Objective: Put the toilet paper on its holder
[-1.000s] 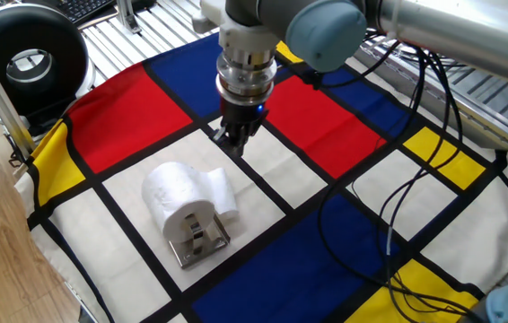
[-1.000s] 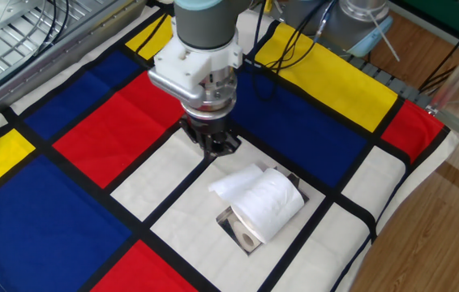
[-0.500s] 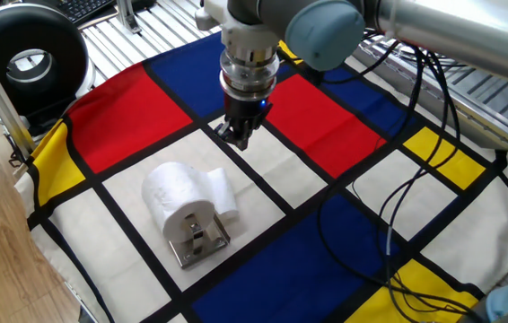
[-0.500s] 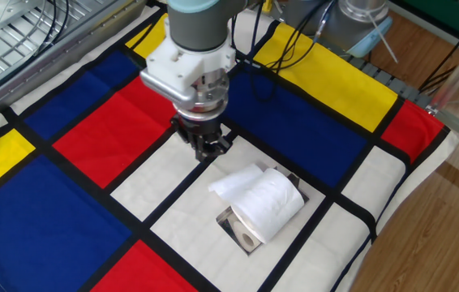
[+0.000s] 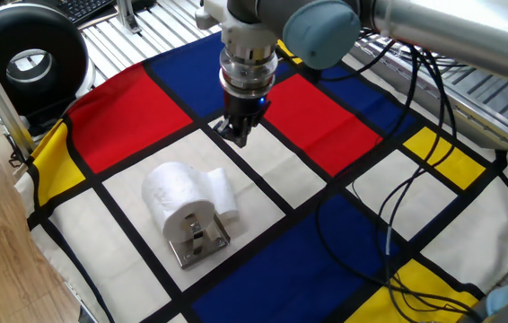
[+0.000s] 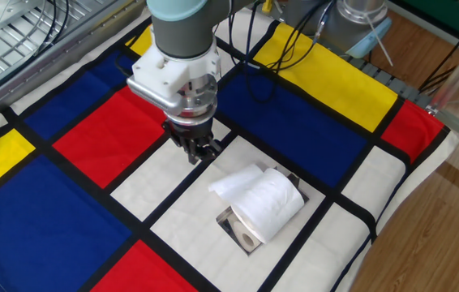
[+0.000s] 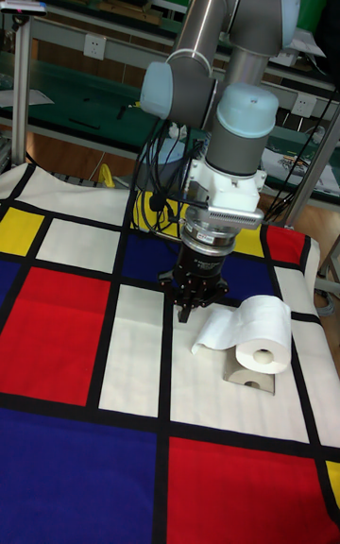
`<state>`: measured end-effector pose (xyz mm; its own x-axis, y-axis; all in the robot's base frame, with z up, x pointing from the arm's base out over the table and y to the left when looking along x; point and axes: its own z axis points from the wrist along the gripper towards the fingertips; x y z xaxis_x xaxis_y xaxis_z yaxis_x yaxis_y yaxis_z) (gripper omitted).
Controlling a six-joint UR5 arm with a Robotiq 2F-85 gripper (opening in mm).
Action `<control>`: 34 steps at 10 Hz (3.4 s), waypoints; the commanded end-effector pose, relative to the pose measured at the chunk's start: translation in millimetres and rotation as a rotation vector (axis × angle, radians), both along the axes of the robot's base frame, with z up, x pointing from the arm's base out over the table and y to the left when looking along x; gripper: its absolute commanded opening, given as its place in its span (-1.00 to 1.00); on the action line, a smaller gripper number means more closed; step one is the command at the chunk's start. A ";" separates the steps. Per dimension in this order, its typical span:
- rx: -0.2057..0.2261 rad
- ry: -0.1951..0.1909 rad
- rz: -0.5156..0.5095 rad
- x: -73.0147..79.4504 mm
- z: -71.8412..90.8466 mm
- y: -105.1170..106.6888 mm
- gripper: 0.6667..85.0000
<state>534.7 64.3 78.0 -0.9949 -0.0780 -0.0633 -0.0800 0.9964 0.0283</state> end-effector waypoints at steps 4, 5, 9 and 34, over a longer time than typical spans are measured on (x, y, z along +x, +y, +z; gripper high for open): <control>0.024 -0.040 -0.010 13.0 1.7 3.1 -0.98; 0.026 -0.029 -0.019 12.3 0.1 4.2 -0.98; 0.063 0.001 0.024 38.7 6.5 -13.3 -0.98; 0.021 0.037 -0.029 60.4 22.7 -74.9 -0.98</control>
<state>599.1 -5.1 97.0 -0.9964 -0.0704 -0.0464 -0.0723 0.9965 0.0408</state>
